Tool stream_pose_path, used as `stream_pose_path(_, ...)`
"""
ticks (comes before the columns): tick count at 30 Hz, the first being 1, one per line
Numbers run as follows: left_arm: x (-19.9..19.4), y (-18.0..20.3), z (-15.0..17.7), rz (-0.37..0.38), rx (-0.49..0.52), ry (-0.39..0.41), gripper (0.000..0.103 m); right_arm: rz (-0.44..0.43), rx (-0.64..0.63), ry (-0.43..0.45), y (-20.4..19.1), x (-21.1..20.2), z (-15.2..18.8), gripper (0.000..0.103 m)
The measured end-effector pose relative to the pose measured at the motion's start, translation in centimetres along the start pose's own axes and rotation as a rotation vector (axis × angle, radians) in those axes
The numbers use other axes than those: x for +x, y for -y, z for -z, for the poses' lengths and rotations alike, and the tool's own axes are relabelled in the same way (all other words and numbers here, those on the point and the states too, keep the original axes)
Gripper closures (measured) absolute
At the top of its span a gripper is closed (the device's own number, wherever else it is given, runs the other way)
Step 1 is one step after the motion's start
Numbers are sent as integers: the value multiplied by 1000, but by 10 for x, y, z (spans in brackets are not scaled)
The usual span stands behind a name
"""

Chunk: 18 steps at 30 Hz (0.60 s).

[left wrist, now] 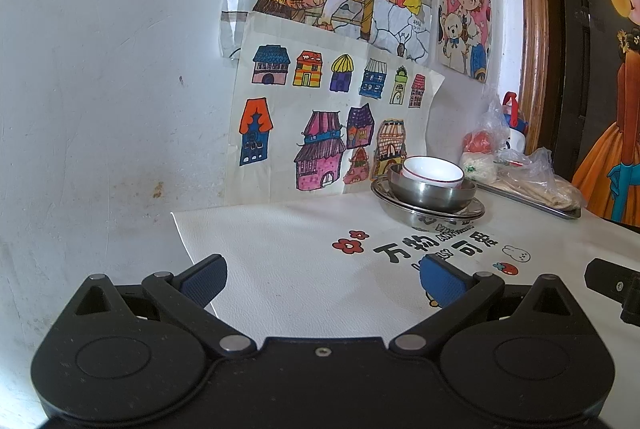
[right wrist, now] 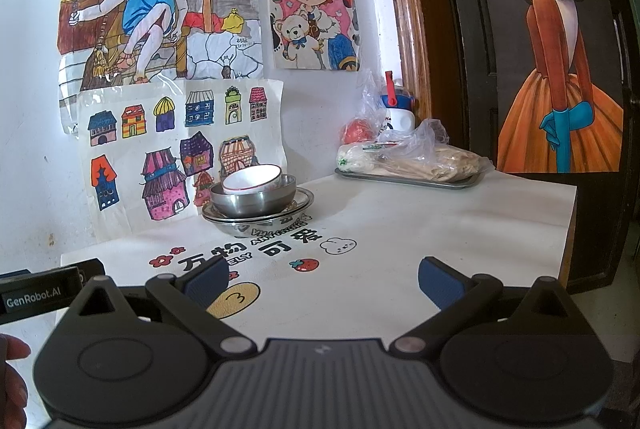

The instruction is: Organize plates and bowls

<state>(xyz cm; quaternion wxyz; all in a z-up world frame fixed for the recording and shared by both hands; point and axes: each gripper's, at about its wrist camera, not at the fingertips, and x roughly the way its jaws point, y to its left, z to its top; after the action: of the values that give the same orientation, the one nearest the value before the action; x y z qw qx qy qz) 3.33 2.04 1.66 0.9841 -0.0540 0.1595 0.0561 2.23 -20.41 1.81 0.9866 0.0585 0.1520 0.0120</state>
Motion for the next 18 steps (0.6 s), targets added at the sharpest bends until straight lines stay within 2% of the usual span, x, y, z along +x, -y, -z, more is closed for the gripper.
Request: stream_pose_path(18, 3, -2, 4, -2, -2, -8, 1, 0, -4, -3, 0, 2, 0, 0)
